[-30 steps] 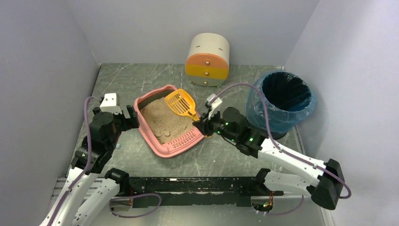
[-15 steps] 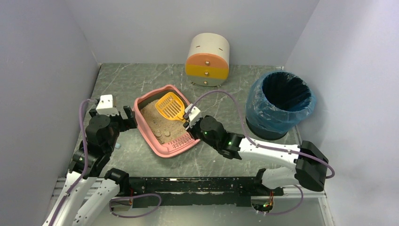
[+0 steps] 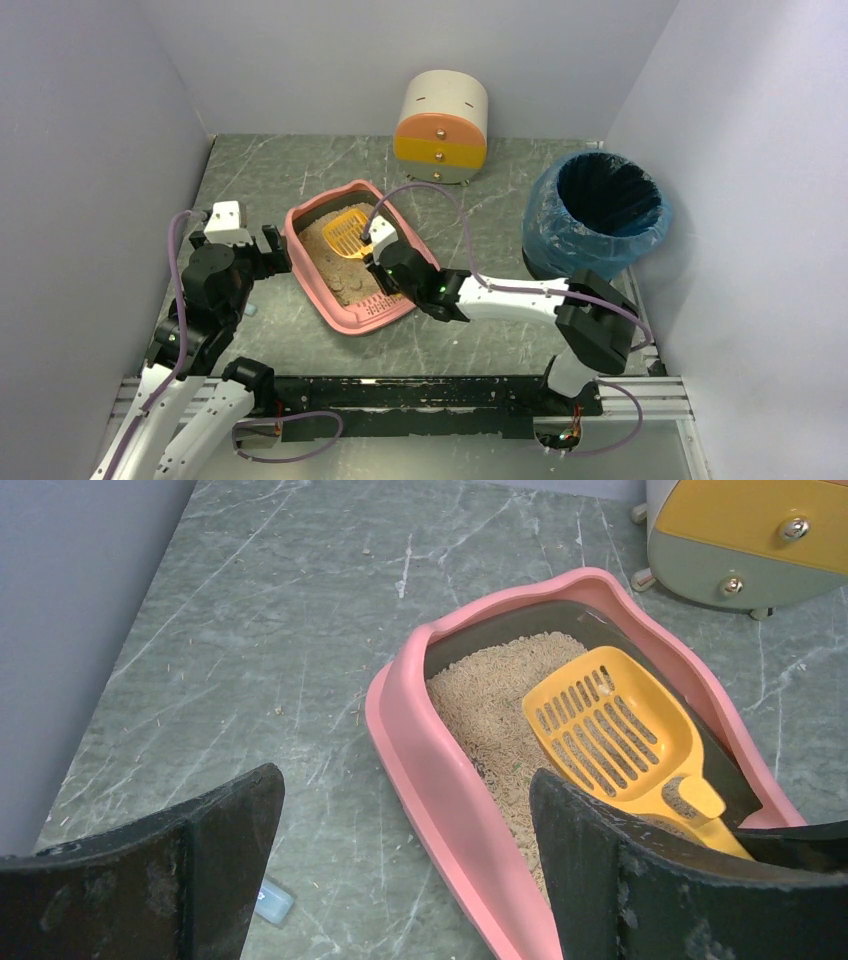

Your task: Clean the litter box

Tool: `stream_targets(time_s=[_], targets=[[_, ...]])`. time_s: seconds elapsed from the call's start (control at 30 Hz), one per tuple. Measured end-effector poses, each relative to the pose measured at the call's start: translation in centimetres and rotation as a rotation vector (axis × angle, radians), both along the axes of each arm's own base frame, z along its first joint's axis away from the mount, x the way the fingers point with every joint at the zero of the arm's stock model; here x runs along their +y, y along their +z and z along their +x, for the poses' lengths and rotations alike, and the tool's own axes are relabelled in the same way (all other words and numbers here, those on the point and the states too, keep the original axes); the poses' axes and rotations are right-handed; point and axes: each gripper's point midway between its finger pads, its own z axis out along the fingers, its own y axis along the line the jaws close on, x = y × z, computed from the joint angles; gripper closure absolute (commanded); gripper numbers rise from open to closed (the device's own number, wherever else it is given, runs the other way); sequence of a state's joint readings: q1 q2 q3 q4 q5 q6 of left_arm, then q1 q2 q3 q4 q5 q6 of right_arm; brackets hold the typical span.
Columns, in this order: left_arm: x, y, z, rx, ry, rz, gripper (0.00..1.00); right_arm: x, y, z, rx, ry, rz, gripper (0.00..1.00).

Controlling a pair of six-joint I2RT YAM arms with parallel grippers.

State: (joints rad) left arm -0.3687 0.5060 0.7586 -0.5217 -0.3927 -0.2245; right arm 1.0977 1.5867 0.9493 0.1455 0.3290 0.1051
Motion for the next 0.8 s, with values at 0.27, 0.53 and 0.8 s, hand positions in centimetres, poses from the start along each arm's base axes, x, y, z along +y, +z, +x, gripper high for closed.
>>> stream_targets(time_s=[0.27,0.53,0.8], targets=[[0.0,-0.1,0.1,0.003,0.000,0.002,0.03,0.5,-2.8,0.0,0.068,-0.025,-0.042,0.75],[-0.1,-0.2,0.1,0.008,-0.001,0.003,0.03,1.0,-3.3,0.1,0.100,-0.049,-0.035,0.58],[-0.1,-0.4,0.3,0.018,-0.002,0.007,0.03,0.5,-3.4,0.2,0.115,-0.082,-0.034,0.29]])
